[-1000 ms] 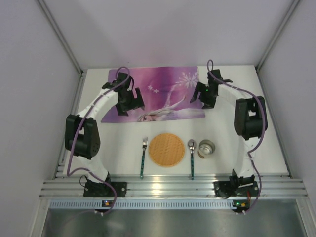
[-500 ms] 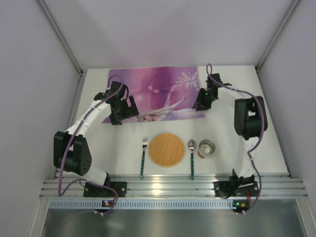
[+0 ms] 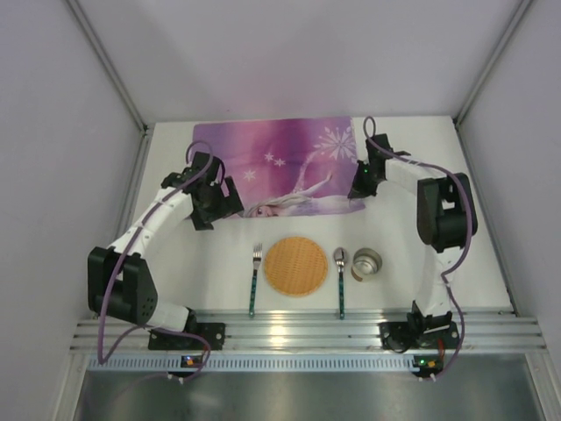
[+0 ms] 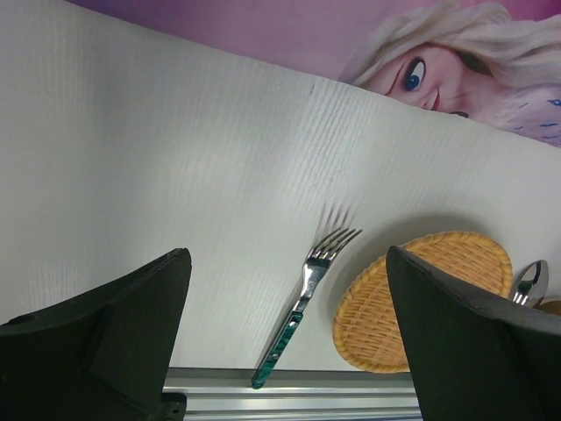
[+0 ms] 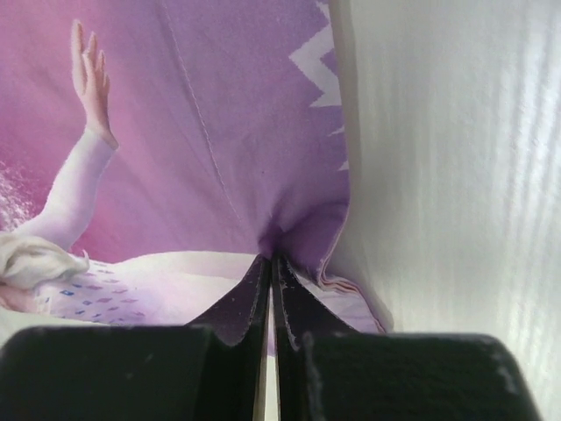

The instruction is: Set the dinner table for one person

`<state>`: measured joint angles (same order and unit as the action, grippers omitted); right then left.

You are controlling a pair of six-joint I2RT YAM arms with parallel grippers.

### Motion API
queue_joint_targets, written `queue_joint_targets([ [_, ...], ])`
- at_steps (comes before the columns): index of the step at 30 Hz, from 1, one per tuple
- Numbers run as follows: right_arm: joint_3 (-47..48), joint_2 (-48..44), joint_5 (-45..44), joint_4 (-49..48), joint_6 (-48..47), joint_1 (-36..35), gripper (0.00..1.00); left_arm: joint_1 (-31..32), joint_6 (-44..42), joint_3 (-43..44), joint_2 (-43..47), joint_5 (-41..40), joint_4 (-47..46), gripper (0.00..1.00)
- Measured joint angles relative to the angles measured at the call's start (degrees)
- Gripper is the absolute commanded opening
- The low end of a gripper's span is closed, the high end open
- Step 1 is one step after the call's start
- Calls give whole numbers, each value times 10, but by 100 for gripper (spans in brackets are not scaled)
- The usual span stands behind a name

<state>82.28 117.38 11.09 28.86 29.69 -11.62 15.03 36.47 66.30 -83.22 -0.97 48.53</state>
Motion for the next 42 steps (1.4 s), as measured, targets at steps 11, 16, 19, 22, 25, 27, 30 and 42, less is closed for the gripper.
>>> queue_joint_targets([
  [11, -106, -88, -75, 26, 28, 3, 0, 0, 1, -23, 18, -4, 2, 98],
  [16, -134, -112, -95, 42, 40, 4, 0, 0, 0, -23, 18, -4, 1, 98],
  [19, -136, -115, -106, 52, 44, 7, 0, 0, -2, -23, 18, 0, 0, 98],
  [22, -136, -118, -117, 64, 45, 13, 33, 0, -3, -24, 17, 1, -1, 98],
  [25, -133, -126, -127, 80, 41, 20, 79, 2, -3, -39, 22, 1, -14, 98],
  [27, -129, -127, -142, 90, 35, 22, 87, 5, -1, -57, 28, 5, -16, 96],
  [30, -128, -130, -155, 110, 32, 25, 90, 21, 9, -88, 41, 7, -16, 88],
  [42, -128, -274, -140, 160, 29, 25, 92, 210, 105, -220, 117, -18, -26, 75],
])
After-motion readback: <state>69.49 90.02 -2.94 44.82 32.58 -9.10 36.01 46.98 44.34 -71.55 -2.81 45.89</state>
